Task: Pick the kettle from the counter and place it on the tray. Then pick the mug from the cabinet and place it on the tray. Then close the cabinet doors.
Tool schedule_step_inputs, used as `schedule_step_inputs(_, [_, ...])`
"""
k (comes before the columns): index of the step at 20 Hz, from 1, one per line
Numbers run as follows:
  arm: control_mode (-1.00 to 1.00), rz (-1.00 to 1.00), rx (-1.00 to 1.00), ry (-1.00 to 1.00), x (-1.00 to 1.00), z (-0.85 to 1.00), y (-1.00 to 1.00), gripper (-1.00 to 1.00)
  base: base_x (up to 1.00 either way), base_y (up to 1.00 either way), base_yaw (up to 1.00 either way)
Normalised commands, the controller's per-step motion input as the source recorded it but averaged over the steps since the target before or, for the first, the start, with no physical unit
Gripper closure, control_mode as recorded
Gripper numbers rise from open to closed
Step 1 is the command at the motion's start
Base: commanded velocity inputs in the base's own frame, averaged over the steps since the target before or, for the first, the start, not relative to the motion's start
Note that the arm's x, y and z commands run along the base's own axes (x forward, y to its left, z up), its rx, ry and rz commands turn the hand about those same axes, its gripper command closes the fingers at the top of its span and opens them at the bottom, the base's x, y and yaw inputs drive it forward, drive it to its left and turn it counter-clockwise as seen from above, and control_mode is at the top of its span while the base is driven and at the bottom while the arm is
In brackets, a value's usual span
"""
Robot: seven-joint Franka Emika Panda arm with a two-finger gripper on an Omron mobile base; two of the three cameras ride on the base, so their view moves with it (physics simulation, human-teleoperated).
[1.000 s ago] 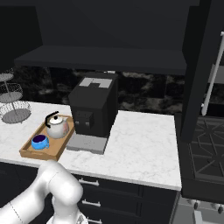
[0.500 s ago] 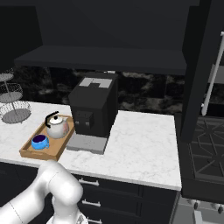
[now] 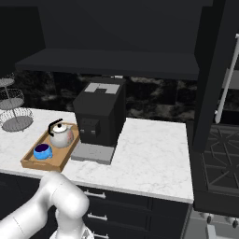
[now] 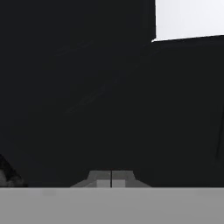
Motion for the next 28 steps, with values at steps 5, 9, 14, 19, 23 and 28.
schedule_step_inputs(5, [-1.00,0.00,0.09,0.00,0.00,0.26,-0.93,1.00,0.00,0.00,0.00])
schedule_step_inputs(9, [-1.00,0.00,0.08,0.00,0.00,0.45,-0.94,1.00,0.00,0.00,0.00])
schedule_step_inputs(14, [-1.00,0.00,0.07,0.00,0.00,0.45,-0.94,1.00,0.00,0.00,0.00])
schedule_step_inputs(19, [-1.00,0.00,0.07,0.00,0.04,0.50,-0.83,1.00,0.00,0.00,0.00])
schedule_step_inputs(23, [-1.00,0.00,0.05,0.00,0.02,0.71,-0.76,1.00,0.00,0.00,0.00])
schedule_step_inputs(28, [-1.00,0.00,0.07,0.08,0.12,0.73,-0.62,1.00,0.00,0.00,0.00])
